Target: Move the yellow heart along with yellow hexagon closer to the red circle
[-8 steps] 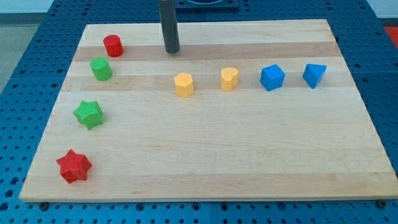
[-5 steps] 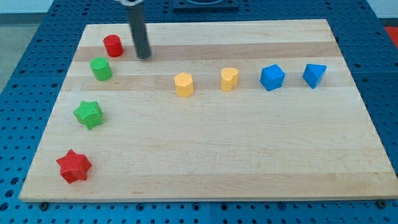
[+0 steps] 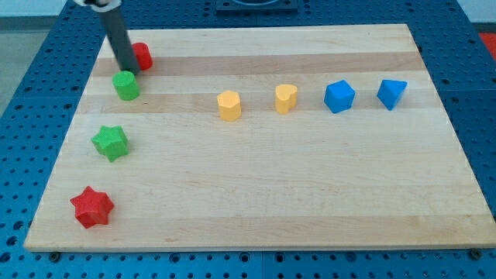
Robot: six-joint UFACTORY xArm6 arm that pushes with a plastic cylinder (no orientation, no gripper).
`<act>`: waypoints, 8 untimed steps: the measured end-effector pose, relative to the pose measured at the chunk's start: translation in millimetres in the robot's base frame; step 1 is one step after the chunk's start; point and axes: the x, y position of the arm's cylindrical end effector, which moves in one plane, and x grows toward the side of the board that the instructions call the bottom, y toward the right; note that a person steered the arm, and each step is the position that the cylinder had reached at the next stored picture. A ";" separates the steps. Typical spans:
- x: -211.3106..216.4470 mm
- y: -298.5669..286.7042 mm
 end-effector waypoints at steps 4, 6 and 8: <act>49.8 7.2; 49.7 40.2; 36.8 59.1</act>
